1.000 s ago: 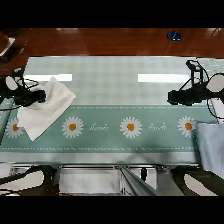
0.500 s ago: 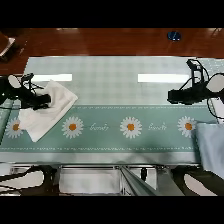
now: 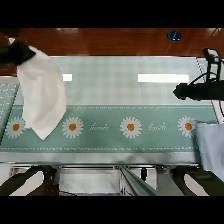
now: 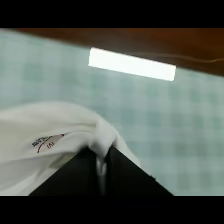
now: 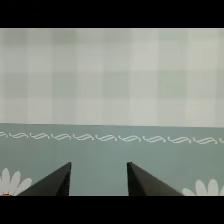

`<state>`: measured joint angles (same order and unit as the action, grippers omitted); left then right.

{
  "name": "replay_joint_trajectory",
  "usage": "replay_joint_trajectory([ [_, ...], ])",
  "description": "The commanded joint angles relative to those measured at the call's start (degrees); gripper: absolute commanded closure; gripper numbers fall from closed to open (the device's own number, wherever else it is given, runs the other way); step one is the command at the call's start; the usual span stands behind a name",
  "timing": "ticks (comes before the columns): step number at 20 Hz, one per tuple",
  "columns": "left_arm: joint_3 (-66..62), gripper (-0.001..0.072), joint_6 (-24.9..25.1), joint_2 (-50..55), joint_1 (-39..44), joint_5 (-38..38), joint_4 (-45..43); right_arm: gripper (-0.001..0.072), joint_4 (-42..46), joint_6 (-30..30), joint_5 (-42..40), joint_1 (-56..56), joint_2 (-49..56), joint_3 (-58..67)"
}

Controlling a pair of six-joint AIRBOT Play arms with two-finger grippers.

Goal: Fold the shirts.

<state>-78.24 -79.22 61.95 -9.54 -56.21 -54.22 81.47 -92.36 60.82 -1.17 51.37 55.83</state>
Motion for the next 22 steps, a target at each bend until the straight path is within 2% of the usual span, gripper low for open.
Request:
replay_joint_trajectory([
  [1, -9.4, 0.0683, 0.8, -4.1, 2.3, 1.2, 8.0, 0.0304, -1.5, 0.6, -0.4, 0.0, -6.3, 0.0],
  [3, -15.3, 0.0683, 0.7, -4.1, 4.9, 1.7, 9.9, 0.0304, -2.4, 1.0, -0.3, 0.0, -9.4, 0.0],
  [6, -22.4, 0.0683, 0.6, -4.2, 10.4, 6.9, 10.3, 0.0304, -3.2, 1.3, 0.7, 0.0, -13.5, 0.0],
  [9, -25.2, 0.0683, 0.6, -4.7, 16.9, 12.8, 10.3, 0.0304, -3.1, 1.3, 1.3, 0.0, -16.6, 0.0],
  [11, -24.7, 0.0683, 2.0, -4.7, 22.4, 13.2, 10.3, 0.0304, -3.1, 1.3, 1.4, 0.0, -18.1, 0.0],
  [17, -12.1, 0.0683, 6.6, -4.8, 42.8, 19.7, 10.3, 0.0304, -3.0, 1.3, 1.4, 0.0, -19.1, 0.0],
  [19, -4.9, 0.0683, 9.2, -5.6, 45.7, 20.0, 10.1, 0.0304, -2.9, 1.3, 1.4, 0.0, -19.1, 0.0],
  [22, 7.2, 0.0683, 9.1, -7.5, 44.1, 17.8, 10.0, 0.0304, -1.8, 1.3, 1.8, 0.0, -19.0, 0.0],
])
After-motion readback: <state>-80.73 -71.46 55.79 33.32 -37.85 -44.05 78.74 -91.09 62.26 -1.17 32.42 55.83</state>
